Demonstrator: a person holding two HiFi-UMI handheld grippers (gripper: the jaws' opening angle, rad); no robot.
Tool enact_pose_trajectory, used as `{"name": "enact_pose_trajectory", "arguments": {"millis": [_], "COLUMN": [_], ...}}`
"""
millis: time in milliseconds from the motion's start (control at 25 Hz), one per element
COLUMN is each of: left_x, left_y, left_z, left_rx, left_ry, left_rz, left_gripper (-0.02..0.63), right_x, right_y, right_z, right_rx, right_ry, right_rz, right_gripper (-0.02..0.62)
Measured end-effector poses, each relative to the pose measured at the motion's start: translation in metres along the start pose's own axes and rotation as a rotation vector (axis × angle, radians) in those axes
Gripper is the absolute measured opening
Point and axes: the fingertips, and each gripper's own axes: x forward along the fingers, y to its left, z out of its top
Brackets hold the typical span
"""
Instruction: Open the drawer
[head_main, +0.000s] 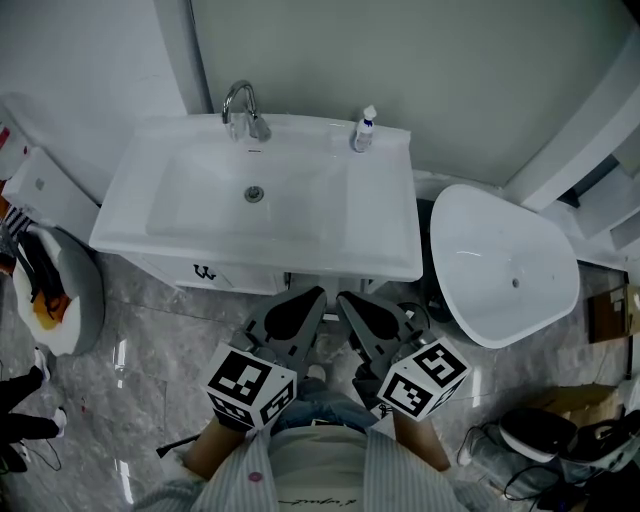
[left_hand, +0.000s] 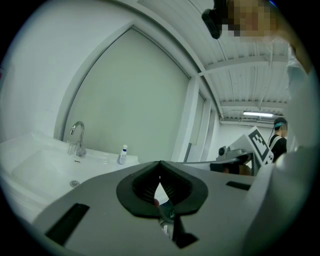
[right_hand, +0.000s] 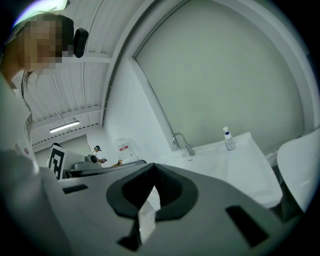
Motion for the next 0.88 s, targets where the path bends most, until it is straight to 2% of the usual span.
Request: {"name": "enact_pose_trajectory", "arguments": {"millis": [880], "left_x": [-0.02], "left_y": [-0.006], "left_z": [-0.014], "left_rx": [-0.006], "left_ry": [0.009], "left_rz": [0.015], "left_gripper": [0.017], "right_x": [-0.005], "right_y": [0.016], "right_z": [-0.02], "right_rx": [0.013], "right_ry": [0.024], "right_rz": [0.022], "right_gripper": [0.008]}}
